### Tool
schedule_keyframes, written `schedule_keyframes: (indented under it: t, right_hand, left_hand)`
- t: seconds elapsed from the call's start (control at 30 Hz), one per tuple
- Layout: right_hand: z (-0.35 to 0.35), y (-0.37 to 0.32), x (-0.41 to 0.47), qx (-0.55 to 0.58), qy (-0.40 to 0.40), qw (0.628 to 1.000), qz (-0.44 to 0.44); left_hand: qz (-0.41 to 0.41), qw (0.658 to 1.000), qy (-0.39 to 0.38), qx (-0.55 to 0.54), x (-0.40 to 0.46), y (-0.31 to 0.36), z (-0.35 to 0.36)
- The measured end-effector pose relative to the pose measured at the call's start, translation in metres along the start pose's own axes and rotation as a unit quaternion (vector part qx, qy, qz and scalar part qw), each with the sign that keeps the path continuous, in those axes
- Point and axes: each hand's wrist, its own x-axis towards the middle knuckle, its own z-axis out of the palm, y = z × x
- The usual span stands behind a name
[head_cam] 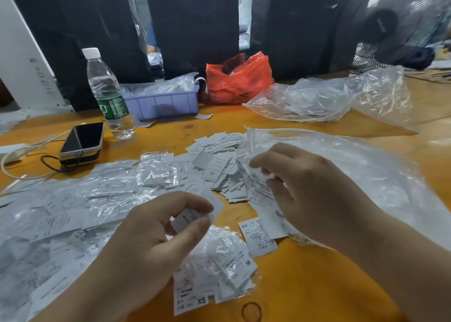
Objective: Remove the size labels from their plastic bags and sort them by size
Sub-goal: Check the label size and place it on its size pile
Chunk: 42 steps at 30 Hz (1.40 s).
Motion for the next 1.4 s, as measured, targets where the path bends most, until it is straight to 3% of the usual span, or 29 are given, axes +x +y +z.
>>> schedule_keyframes:
  t: [0.1, 0.3, 0.4, 0.6, 0.7, 0.77, 0.87, 1.07, 1.4]
  right_hand:
    - [0.001, -0.013, 0.007, 0.149, -0.001, 0.989, -0.007]
    - [0.001, -0.041, 0.034, 0.389, -0.053, 0.919, 0.046]
    - [0.009, -0.051, 0.048, 0.415, -0.078, 0.906, 0.038]
    - [0.034, -0.052, 0.055, 0.471, -0.021, 0.877, 0.087]
    - [0.041, -0.050, 0.049, 0.495, -0.065, 0.860, 0.107]
    - [0.043, -0.053, 0.045, 0.478, -0.088, 0.870, 0.082]
    - [0.045, -0.059, 0.040, 0.436, -0.059, 0.897, 0.048]
    - [0.047, -0.054, 0.038, 0.428, -0.026, 0.901, 0.069]
    - [0.046, -0.049, 0.041, 0.614, -0.146, 0.762, 0.143]
  left_hand:
    - [0.000, 1.000, -0.005, -0.016, -0.001, 0.001, -0.002]
    - [0.029, 0.998, -0.003, -0.057, -0.004, 0.007, -0.008]
    - [0.026, 0.996, 0.034, -0.073, -0.003, 0.006, -0.013]
    - [-0.010, 0.989, 0.104, -0.108, 0.001, -0.005, -0.024]
    - [-0.009, 0.988, 0.119, -0.101, 0.002, -0.005, -0.023]
    - [-0.005, 0.986, 0.140, -0.087, 0.002, -0.006, -0.022]
    - [-0.003, 0.985, 0.154, -0.082, 0.001, -0.004, -0.022]
    - [-0.006, 0.985, 0.156, -0.080, 0.001, -0.003, -0.024]
    - [-0.040, 0.984, 0.037, -0.170, 0.004, -0.011, -0.027]
